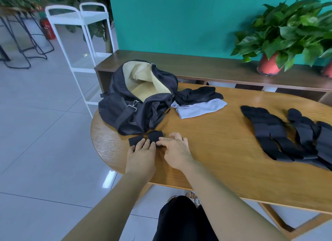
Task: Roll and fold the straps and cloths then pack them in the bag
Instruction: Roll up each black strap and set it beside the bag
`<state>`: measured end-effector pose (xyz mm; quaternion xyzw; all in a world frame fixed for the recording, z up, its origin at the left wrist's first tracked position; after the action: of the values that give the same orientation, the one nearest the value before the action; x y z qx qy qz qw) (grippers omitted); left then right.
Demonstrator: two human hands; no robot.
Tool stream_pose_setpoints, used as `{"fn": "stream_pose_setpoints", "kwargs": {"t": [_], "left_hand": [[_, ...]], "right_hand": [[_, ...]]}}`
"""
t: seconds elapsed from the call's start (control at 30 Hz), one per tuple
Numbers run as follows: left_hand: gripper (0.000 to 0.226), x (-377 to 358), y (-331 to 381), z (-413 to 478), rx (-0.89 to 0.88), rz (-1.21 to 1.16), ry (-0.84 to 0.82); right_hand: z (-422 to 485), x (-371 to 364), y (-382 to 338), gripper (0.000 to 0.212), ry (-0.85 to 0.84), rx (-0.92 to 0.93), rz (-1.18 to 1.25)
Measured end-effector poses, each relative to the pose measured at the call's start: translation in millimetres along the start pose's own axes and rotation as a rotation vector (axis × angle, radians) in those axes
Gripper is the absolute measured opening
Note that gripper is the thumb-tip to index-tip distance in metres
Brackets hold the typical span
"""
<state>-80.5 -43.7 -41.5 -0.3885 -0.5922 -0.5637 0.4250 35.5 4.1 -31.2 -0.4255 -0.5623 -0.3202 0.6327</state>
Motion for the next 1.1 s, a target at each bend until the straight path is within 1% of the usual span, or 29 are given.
{"fn": "stream_pose_setpoints", "kwargs": {"t": [0.17, 0.3, 0.43, 0.63, 0.73, 0.83, 0.9, 0.97, 1.1], "left_hand": [[0.063, 9, 11, 2, -0.064, 0.024, 0.045], [0.062, 11, 40, 6, -0.13, 0.024, 0.029], [0.064, 3, 83, 12, -0.213, 0.029, -0.072], [0.068, -21, 161, 18, -0.364, 0.036, -0.129], [0.061, -34, 200, 24, -0.428, 0.01, -0.145], [0.04, -47, 238, 29, -0.514, -0.018, -0.137], [0.038, -57, 263, 32, -0.591, -0.047, -0.135], [0.043, -65, 286, 35, -0.647, -0.081, -0.148], [0.053, -87, 314, 44, -0.695, -0.053, -0.212]], "right_hand": [[-6, 13, 12, 0.054, 0.099, -0.039, 0.069], [-18, 24, 41, 0.058, 0.134, -0.087, 0.032], [-42, 39, 87, 0.055, 0.151, -0.202, -0.049], [-94, 69, 164, 0.05, 0.209, -0.436, -0.05], [-117, 82, 208, 0.048, 0.277, -0.583, -0.016], [-133, 85, 251, 0.046, 0.356, -0.659, -0.062], [-144, 86, 273, 0.045, 0.333, -0.704, -0.104], [-149, 84, 289, 0.042, 0.277, -0.727, -0.152], [-150, 69, 301, 0.033, 0.123, -0.671, -0.252]]}}
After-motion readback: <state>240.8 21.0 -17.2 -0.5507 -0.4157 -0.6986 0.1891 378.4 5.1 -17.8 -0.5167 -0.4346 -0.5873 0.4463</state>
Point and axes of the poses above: each hand's wrist, its own z-axis towards the middle knuckle, its own x-axis out of the back of the hand, y = z × x, the point moved 2 cm from there along z, towards the middle knuckle, and after that the axes turned 15 degrees about -z, right-handed, at the moved point
